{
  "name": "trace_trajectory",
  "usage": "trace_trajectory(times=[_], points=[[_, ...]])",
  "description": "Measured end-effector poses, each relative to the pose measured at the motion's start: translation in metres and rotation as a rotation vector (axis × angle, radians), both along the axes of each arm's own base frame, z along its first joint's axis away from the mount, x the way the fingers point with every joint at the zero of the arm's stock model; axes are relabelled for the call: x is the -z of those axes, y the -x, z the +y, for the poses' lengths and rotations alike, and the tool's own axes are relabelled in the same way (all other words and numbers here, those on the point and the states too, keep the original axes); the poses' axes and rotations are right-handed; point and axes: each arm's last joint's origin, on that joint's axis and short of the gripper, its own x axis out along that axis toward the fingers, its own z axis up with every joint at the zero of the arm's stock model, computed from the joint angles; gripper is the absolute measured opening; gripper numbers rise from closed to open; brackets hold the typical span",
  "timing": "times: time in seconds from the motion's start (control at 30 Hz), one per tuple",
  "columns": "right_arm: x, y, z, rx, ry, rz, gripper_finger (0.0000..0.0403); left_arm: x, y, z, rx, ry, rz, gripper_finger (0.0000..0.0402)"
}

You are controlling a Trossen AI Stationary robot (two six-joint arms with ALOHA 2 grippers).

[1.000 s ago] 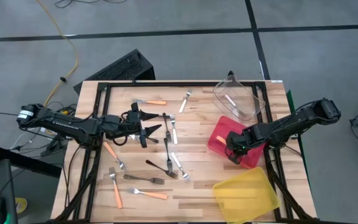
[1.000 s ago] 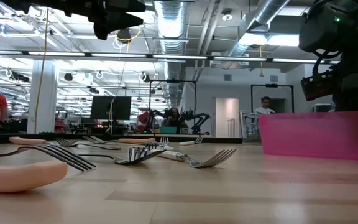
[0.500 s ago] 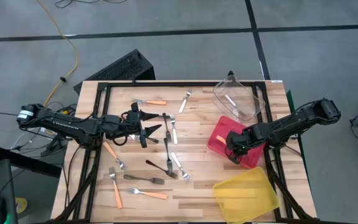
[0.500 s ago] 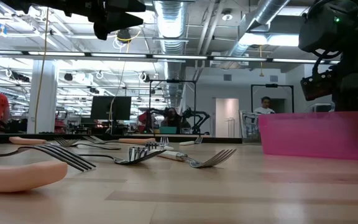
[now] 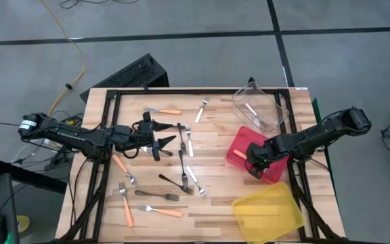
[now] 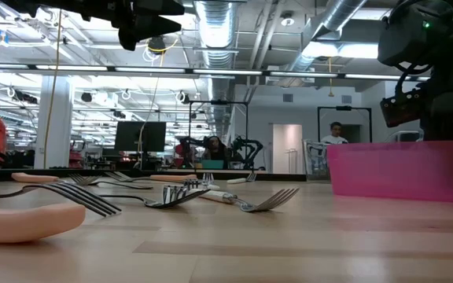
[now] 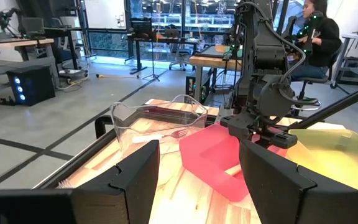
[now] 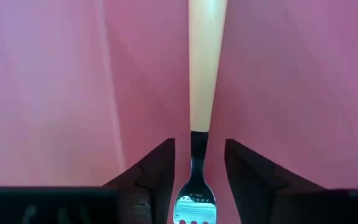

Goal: Sort silverware by color (type)
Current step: Put the black fork into the yellow bin

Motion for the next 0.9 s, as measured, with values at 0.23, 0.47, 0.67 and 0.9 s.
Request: trace_trajectory(times=[0.23,0.47,0.67,0.9], points=[[0.0,0.0,0.0,0.01,-0.002,-0.001,0.0161,0.002,0.0,0.0,0.001,0.0,0.021,0.0206],[-0.015,-0.01,0.002,-0.02,-0.005,-0.047,0.016,0.01,0.0,0.003,0.112,0.038,0.14,0.0206],[-0.028,-0.014,0.003,-0.051,0.007,-0.04,0.016,0.016,0.004,0.003,0.212,-0.017,0.411,0.0206],[-0.033,-0.015,0.002,-0.047,0.03,-0.029,0.016,0.024,0.005,0.001,0.301,0.017,0.487,0.0206]])
